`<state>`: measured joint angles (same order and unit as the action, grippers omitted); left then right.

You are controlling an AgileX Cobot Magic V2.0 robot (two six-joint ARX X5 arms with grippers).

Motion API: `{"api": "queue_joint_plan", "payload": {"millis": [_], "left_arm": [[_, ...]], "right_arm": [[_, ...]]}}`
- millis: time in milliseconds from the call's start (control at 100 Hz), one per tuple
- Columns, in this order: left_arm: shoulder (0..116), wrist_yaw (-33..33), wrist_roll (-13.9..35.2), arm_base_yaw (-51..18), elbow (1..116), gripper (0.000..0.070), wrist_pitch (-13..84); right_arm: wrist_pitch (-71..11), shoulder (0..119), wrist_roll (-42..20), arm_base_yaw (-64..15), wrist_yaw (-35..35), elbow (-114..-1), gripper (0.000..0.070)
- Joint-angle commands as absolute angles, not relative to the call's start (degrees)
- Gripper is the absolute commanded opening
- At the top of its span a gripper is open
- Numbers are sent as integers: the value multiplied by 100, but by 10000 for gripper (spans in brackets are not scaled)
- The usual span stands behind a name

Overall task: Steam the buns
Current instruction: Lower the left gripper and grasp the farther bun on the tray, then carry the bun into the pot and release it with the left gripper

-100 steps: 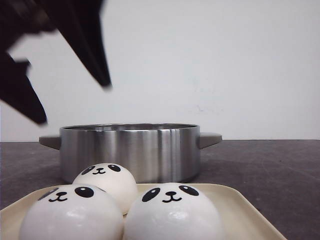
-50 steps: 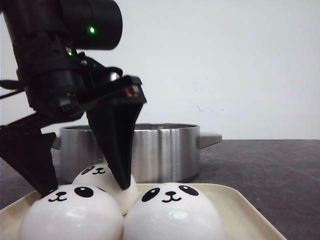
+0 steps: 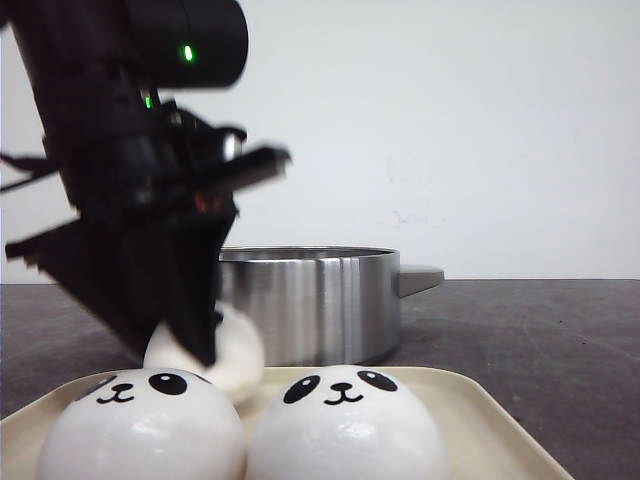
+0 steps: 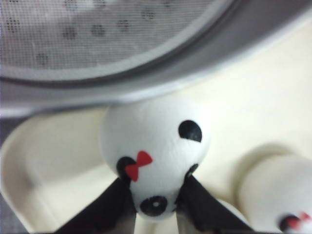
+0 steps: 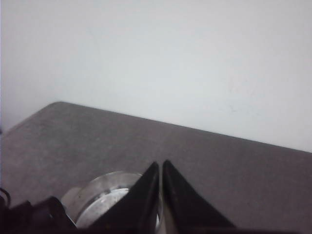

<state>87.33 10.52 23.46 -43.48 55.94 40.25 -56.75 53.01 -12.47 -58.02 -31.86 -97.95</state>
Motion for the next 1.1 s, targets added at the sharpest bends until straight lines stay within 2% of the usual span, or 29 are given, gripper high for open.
{"api": "queue_joint_plan", "payload": {"millis": [0,200,300,370,530,690,1090], "left_arm": [[8355,1122,2307,-4515,5765,10,3983],[7214,934,2432,-4766,6235,10,3929],[7102,764,2410,-4672,6608,10,3968],[7194,768,2224,-4431,6914,10,4082],[7861,755,1710,-3839,7658,10,4471],[8766,716,1433,-3306,8206,10,4713],[10621,388,1420,-2665,8589,11,4593]], "right_arm": [[-5686,5352,-1328,-5863,-3291,-9878,5],[-5741,5352,-1328,-5863,-3328,-9870,5],[-5701,5352,-1328,-5863,-3326,-9870,5],[-5653,5354,-1328,-5863,-3326,-9870,5],[-5627,5426,-1323,-5863,-3323,-9870,5],[-5621,5533,-1332,-5865,-3299,-9870,5],[-5623,5529,-1610,-5870,-3236,-9870,5]]}}
